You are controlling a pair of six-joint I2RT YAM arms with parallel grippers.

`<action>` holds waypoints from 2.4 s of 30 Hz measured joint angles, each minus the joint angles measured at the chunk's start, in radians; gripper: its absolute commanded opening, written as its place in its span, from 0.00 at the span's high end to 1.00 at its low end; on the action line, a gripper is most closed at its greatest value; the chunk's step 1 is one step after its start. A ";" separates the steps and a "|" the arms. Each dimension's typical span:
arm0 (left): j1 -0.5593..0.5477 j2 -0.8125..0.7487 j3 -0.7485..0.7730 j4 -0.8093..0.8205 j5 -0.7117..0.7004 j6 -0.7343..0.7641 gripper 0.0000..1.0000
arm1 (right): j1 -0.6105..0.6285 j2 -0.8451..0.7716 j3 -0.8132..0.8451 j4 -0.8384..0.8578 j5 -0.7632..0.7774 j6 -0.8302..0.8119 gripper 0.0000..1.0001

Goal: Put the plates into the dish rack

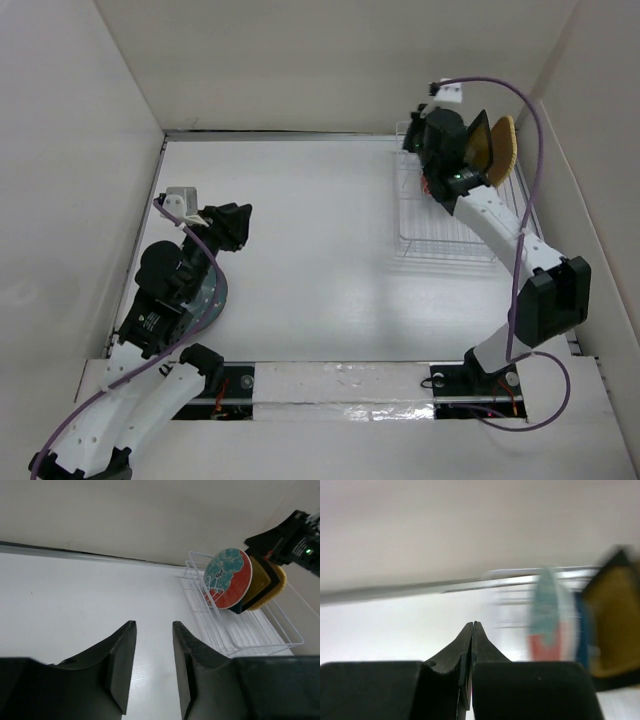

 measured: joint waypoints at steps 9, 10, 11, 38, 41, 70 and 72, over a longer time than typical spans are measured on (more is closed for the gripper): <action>0.000 -0.104 -0.003 0.011 -0.045 0.002 1.00 | 0.405 0.230 0.000 0.099 -0.286 0.134 0.90; 0.000 -0.121 -0.004 0.015 -0.053 0.003 1.00 | 0.435 0.266 0.000 0.108 -0.323 0.154 0.67; 0.000 -0.135 -0.006 0.019 -0.060 0.003 1.00 | 0.466 0.301 0.000 0.120 -0.353 0.179 0.55; 0.000 -0.149 -0.035 0.045 -0.042 0.013 0.66 | 0.702 0.970 0.487 0.186 -0.775 0.549 0.36; 0.000 -0.150 -0.035 0.045 -0.040 0.013 0.66 | 0.712 0.998 0.519 0.189 -0.793 0.575 0.47; 0.000 -0.129 -0.037 0.045 -0.025 0.013 0.64 | 0.181 0.102 -0.053 0.159 -0.299 0.239 1.00; 0.000 -0.121 -0.037 0.045 -0.021 0.013 0.64 | 0.117 0.019 -0.053 0.152 -0.137 0.150 1.00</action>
